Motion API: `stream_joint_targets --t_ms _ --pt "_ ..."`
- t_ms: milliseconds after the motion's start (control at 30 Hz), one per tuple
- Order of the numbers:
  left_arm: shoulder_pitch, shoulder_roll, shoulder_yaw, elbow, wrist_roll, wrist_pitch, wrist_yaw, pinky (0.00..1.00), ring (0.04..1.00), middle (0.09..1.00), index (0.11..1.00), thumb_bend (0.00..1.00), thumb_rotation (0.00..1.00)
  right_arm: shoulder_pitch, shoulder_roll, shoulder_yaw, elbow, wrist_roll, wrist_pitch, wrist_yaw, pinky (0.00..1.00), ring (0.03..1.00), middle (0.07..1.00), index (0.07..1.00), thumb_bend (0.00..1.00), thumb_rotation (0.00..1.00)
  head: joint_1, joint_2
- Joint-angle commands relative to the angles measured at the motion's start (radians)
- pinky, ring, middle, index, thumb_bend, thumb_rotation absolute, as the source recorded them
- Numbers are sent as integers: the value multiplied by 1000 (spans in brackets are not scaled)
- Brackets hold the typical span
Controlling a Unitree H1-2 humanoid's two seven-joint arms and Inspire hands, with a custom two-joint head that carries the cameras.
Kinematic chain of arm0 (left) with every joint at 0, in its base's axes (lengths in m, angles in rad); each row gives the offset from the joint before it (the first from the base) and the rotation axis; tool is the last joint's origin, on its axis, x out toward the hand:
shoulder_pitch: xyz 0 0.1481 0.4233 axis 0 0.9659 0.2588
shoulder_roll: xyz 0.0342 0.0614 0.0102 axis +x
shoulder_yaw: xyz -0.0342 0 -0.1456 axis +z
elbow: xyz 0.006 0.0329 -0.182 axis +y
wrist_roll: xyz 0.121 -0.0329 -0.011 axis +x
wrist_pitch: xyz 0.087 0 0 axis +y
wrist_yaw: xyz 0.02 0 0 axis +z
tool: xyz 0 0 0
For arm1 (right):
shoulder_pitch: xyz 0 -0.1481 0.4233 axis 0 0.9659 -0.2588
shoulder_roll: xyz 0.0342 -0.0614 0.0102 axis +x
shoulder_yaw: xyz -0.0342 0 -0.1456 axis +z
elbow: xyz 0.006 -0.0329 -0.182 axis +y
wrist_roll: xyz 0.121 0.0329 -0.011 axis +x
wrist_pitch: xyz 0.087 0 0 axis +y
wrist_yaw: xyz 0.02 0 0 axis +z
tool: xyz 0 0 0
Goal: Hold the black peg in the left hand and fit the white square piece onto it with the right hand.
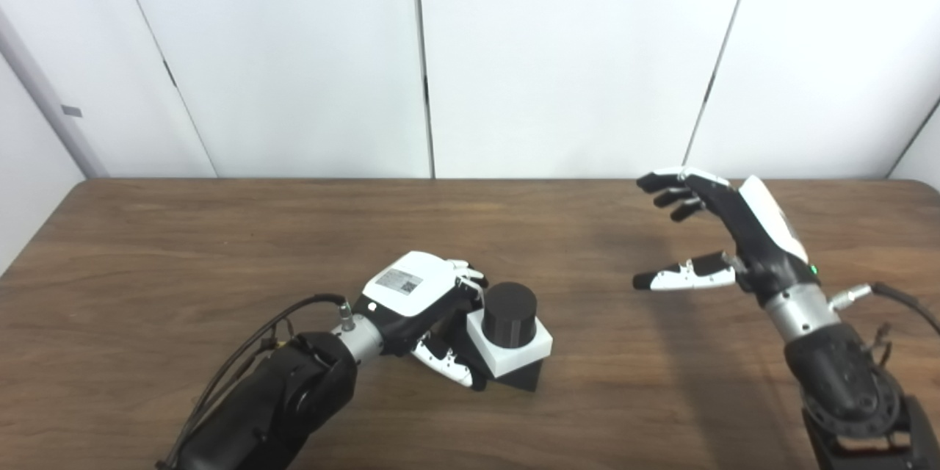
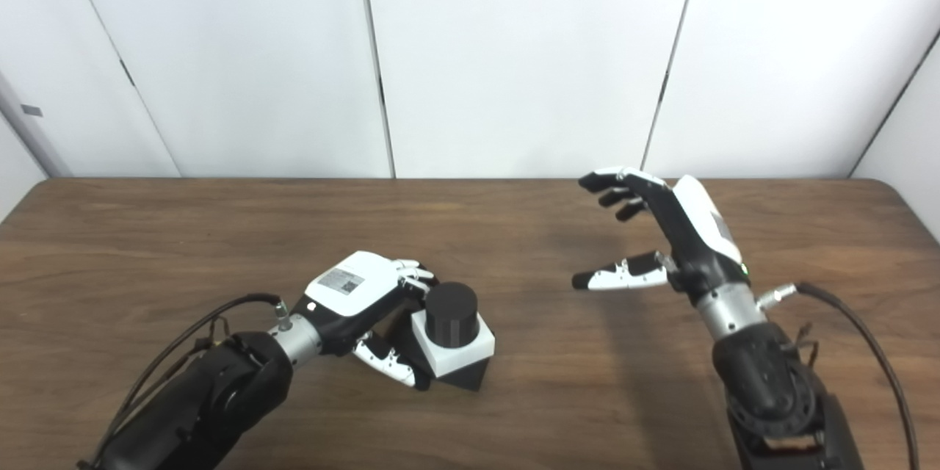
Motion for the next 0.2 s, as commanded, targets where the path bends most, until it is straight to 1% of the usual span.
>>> stream_joint_targets --t_ms 0,167 --pt "22 10 -34 45 51 -1 -52 836 889 843 492 521 78 -21 9 -22 -15 25 -58 -54 570 675 725 696 624 30 0 0" --pt "23 11 -32 45 49 -1 -52 830 888 840 493 520 78 6 44 -24 3 29 -88 -109 565 674 740 701 610 78 0 -1"
